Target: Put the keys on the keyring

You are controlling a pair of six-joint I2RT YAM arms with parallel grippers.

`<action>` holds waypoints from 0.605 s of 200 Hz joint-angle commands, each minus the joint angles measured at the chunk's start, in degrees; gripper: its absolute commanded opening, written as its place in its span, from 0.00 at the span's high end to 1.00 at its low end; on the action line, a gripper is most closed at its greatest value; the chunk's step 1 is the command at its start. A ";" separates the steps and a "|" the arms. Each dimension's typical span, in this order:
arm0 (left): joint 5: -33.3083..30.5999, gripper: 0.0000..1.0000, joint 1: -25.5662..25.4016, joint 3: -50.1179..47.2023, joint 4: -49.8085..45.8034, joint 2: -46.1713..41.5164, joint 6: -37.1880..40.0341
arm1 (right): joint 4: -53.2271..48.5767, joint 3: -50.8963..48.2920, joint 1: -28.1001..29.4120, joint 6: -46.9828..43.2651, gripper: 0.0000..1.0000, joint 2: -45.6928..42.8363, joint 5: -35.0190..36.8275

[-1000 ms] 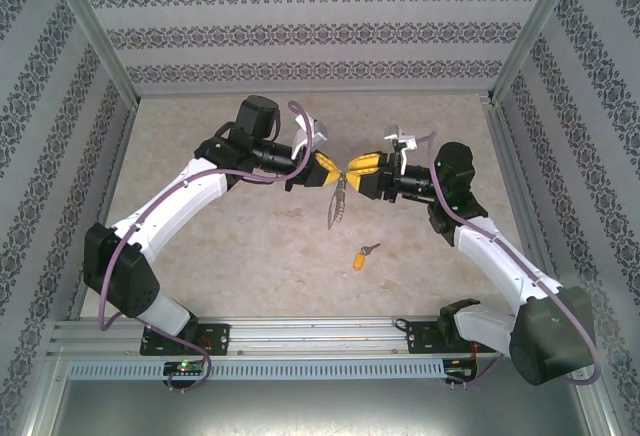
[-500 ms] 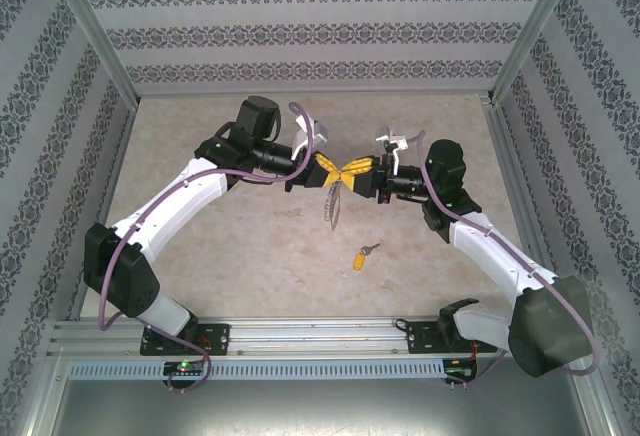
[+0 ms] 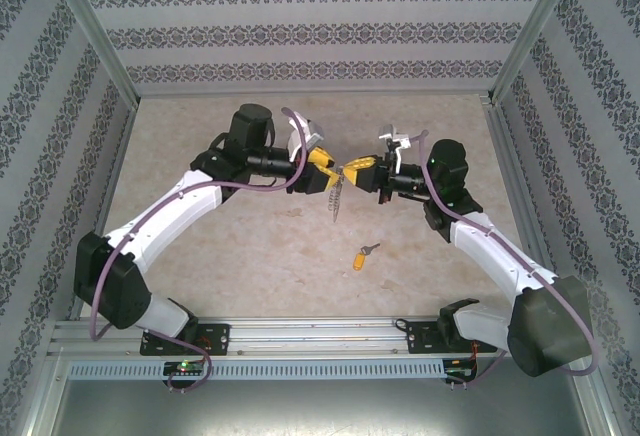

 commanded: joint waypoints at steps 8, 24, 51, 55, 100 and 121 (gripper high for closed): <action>-4.79 0.48 -0.34 -1.46 11.82 -3.39 -8.84 | 8.16 -1.52 -0.89 2.72 1.00 -1.32 2.26; -5.66 0.48 -0.28 -3.94 17.44 -4.05 -12.71 | 11.65 -2.33 -1.14 4.53 1.00 -1.83 3.53; -5.33 0.48 -0.32 -7.36 25.49 -4.60 -17.67 | 15.66 -2.34 -1.25 6.95 1.00 -2.13 4.67; -5.26 0.48 -0.34 -7.70 26.15 -4.59 -18.21 | 16.17 -2.33 -1.21 7.23 1.00 -2.20 4.75; -4.05 0.51 -0.29 -10.63 34.11 -4.25 -22.88 | 25.57 -2.58 -1.17 12.78 1.00 -1.46 7.56; -3.33 0.51 -0.23 -11.61 38.30 -3.78 -25.29 | 30.02 -2.13 -0.96 15.58 1.00 -0.01 8.19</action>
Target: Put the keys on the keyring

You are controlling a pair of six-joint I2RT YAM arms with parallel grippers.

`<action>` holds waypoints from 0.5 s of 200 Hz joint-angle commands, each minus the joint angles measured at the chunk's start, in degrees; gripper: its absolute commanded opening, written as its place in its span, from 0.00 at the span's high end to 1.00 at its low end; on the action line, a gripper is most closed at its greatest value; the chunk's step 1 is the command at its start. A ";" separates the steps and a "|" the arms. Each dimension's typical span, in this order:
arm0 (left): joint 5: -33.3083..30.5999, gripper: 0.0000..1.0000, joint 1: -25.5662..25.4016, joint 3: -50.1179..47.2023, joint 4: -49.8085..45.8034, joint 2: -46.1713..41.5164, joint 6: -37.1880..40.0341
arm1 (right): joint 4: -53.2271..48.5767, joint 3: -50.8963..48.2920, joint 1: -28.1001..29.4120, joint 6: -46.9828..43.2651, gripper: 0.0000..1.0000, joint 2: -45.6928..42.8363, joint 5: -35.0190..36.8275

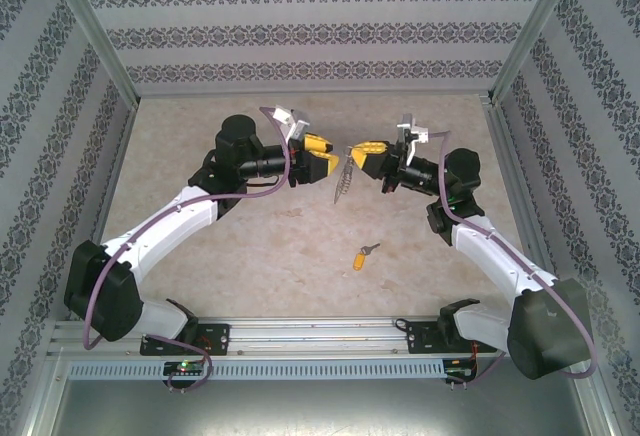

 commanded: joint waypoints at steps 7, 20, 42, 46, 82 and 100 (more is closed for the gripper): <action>1.35 0.52 -0.13 -1.04 11.01 0.02 -5.69 | 11.95 0.28 -0.15 5.48 1.00 1.44 1.53; 1.79 0.52 -0.04 -1.26 13.29 0.37 -7.04 | 14.46 0.68 -0.04 7.11 1.00 2.69 1.38; 2.59 0.52 0.21 -1.54 16.77 0.85 -9.15 | 16.69 0.93 0.40 8.56 1.00 4.39 1.59; 2.77 0.52 0.25 -1.54 17.35 0.99 -9.43 | 17.00 0.98 0.47 8.77 1.00 4.52 1.69; 3.79 0.53 0.36 -1.70 20.29 2.03 -11.67 | 18.74 0.89 1.02 9.59 1.00 5.72 2.21; 3.71 0.53 0.36 -1.78 21.09 2.54 -12.12 | 19.09 1.16 1.38 9.81 1.00 6.20 2.09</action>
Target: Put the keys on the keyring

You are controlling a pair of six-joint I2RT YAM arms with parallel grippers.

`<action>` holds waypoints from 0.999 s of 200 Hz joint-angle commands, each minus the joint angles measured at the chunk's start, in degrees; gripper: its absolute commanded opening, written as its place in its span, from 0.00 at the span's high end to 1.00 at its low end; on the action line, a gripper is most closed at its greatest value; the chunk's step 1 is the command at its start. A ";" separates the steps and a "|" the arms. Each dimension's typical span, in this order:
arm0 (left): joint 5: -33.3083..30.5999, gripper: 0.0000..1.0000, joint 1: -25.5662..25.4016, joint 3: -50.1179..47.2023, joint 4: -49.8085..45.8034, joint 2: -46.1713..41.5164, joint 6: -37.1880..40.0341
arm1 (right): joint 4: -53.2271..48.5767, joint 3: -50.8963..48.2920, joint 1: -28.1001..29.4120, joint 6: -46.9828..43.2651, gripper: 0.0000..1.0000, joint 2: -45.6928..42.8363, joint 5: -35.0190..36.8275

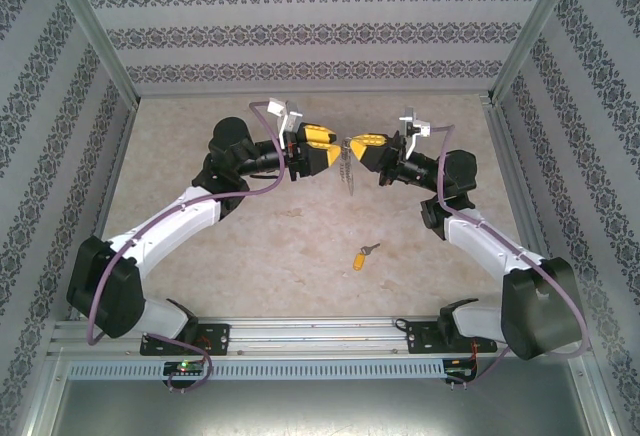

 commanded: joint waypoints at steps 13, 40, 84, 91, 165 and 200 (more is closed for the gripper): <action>1.62 0.53 0.26 -0.66 6.00 1.51 -2.80 | 5.85 1.25 1.09 1.52 1.00 0.63 0.59; 1.73 0.53 0.31 -0.50 6.85 2.16 -3.44 | 5.99 1.21 1.46 1.48 1.00 0.77 0.56; 1.80 0.55 0.29 -0.88 9.46 2.95 -4.79 | 6.07 1.38 1.59 1.55 1.00 0.95 0.49; 1.91 0.56 0.33 -0.93 10.10 3.05 -5.18 | 6.08 1.39 1.72 1.55 1.00 1.00 0.51; 3.33 0.65 0.32 -0.58 12.21 4.03 -6.65 | 6.08 1.67 1.79 1.55 1.00 1.30 0.35; 4.04 0.69 0.25 -0.47 12.82 4.44 -7.22 | 5.95 1.61 1.85 1.46 1.00 1.40 0.46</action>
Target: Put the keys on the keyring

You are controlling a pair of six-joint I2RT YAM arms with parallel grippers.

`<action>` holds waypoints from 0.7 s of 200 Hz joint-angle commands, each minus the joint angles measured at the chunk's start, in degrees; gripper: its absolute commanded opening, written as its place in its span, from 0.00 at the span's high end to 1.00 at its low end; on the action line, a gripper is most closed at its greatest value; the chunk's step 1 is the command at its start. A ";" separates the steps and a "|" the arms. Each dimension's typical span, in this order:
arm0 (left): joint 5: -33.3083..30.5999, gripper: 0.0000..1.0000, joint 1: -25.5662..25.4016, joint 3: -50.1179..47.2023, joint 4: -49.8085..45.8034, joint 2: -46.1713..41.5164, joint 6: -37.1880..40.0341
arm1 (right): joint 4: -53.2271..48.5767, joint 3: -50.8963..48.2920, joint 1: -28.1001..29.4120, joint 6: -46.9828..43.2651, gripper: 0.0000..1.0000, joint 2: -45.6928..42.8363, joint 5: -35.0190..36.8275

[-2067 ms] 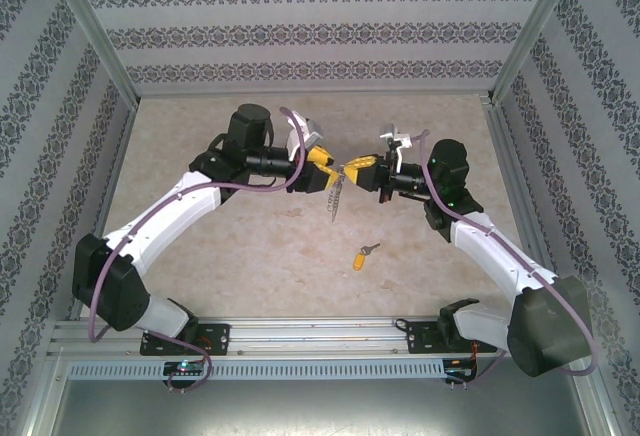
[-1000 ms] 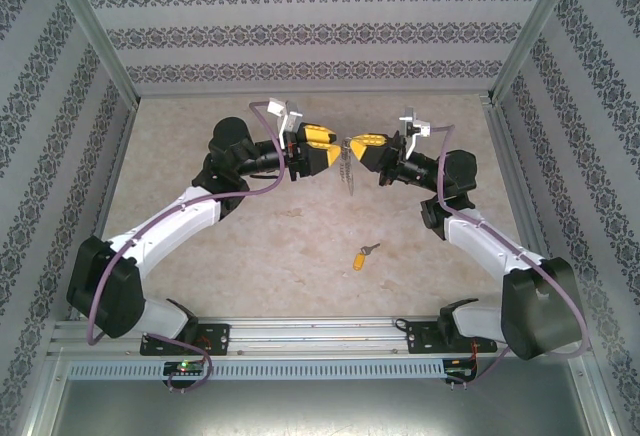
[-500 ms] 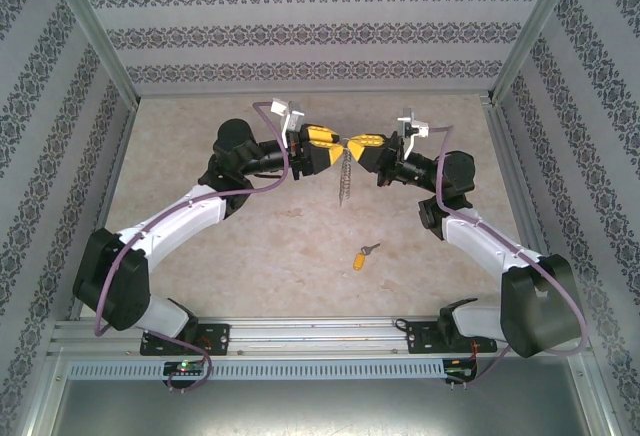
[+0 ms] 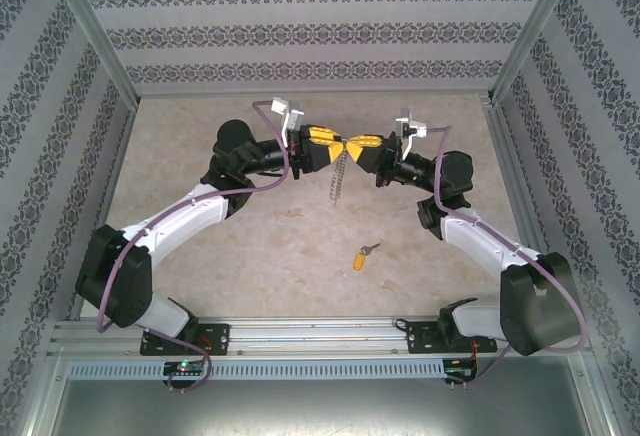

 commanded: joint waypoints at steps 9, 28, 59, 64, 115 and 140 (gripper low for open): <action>2.01 0.70 0.25 0.09 4.13 0.90 -1.23 | 3.52 1.59 0.68 0.29 1.00 0.16 0.41; 2.05 0.73 0.23 -0.04 4.46 1.15 -1.32 | 3.55 1.71 0.72 0.39 1.00 0.25 0.41; 1.96 0.78 0.23 -0.10 4.85 1.20 -1.41 | 3.46 1.76 0.73 0.40 1.00 0.26 0.32; 1.97 0.79 0.24 -0.11 4.81 1.27 -1.41 | 3.38 1.72 0.74 0.40 1.00 0.33 0.34; 2.03 0.92 0.25 -0.09 6.34 1.66 -2.10 | 3.37 1.92 0.77 0.46 1.00 0.58 0.15; 2.07 1.00 0.23 -0.09 6.22 1.87 -1.23 | 2.62 1.81 0.65 0.44 1.00 0.39 0.17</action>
